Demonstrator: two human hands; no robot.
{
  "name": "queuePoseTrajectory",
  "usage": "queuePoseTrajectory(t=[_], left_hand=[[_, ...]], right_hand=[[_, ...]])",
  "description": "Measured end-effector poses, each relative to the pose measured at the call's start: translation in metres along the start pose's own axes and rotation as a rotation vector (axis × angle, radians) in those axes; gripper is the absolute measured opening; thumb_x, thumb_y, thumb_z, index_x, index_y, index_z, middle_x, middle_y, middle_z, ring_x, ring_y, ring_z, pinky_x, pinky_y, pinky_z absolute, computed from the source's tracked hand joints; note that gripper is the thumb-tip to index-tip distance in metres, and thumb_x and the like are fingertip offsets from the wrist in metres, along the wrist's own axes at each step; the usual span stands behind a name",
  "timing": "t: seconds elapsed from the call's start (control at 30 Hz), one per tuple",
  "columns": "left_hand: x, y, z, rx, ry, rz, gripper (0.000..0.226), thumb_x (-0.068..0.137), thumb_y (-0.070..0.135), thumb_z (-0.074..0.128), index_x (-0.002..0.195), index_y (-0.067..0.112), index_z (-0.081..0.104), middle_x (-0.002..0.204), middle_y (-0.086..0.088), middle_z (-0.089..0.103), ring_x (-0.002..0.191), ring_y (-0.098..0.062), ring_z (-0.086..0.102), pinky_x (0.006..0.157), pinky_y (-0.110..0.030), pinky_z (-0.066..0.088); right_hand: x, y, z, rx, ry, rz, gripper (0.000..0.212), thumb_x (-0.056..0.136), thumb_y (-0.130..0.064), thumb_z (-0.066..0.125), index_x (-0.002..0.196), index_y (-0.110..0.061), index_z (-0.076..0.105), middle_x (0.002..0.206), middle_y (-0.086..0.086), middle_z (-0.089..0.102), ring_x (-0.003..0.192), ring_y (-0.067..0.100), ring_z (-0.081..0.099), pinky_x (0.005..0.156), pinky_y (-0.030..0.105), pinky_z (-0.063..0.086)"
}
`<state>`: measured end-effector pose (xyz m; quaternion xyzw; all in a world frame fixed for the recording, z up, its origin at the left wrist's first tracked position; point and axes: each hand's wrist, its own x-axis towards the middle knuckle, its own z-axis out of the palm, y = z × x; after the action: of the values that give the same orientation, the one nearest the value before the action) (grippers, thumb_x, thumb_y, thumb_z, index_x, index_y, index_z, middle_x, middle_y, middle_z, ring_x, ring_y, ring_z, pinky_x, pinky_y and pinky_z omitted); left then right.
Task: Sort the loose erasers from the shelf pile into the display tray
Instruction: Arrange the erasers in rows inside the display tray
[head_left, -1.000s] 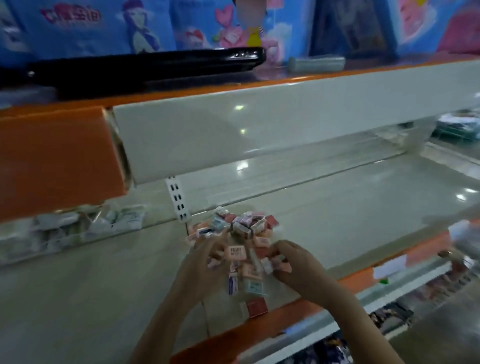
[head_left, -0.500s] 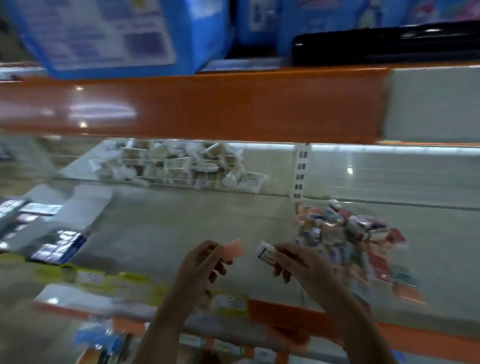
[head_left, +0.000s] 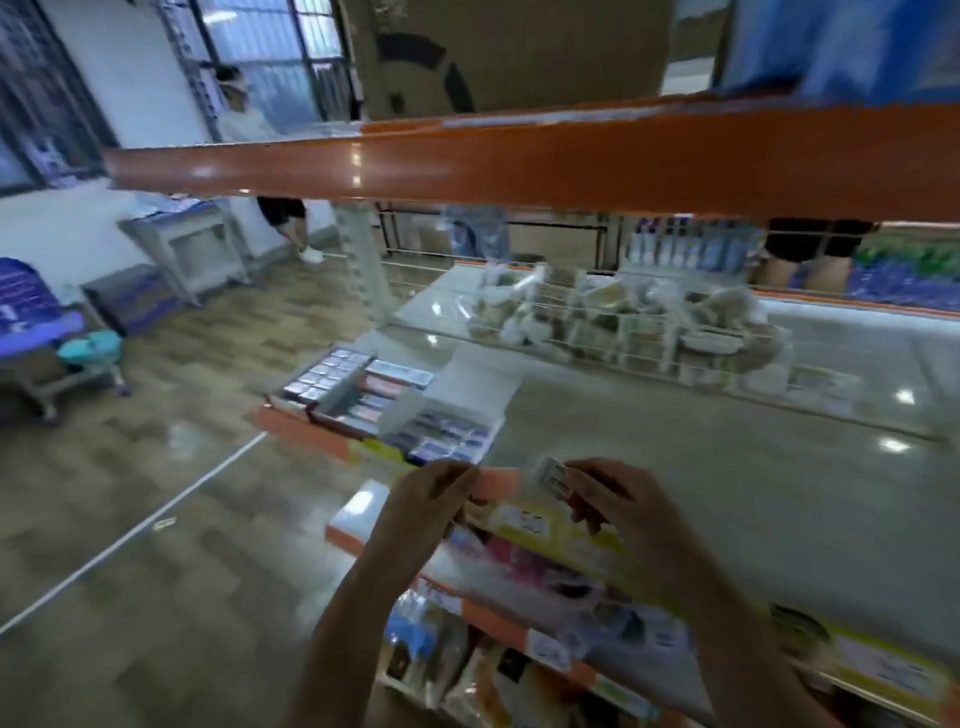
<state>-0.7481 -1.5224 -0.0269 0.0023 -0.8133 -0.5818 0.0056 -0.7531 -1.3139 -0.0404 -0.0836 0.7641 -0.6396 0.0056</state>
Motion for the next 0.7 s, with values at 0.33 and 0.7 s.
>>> queuePoseTrajectory(t=[0.33,0.7], left_hand=[[0.051,-0.062,-0.126,-0.061,0.13,0.006,0.019,0.094,0.011,0.052,0.088,0.022,0.067,0.064,0.005,0.065,0.053,-0.004,0.047,0.048,-0.021,0.035],[0.16,-0.096,-0.242,-0.015,0.161,0.008,0.014,0.093,0.017,0.055,0.093,0.021,0.068,0.062,0.006,0.064,0.053,0.0,0.052,0.049,-0.015,0.038]], right_hand=[[0.079,-0.016,0.121,-0.218,-0.057,-0.079,0.021,0.089,-0.03,0.062,0.073,-0.044,0.064,0.068,-0.016,0.067,0.065,-0.001,0.059,0.067,0.027,0.046],[0.203,-0.044,0.22,-0.36,-0.144,-0.14,0.009,0.09,-0.024,0.06,0.096,-0.03,0.064,0.079,-0.018,0.064,0.07,-0.005,0.062,0.065,0.014,0.05]])
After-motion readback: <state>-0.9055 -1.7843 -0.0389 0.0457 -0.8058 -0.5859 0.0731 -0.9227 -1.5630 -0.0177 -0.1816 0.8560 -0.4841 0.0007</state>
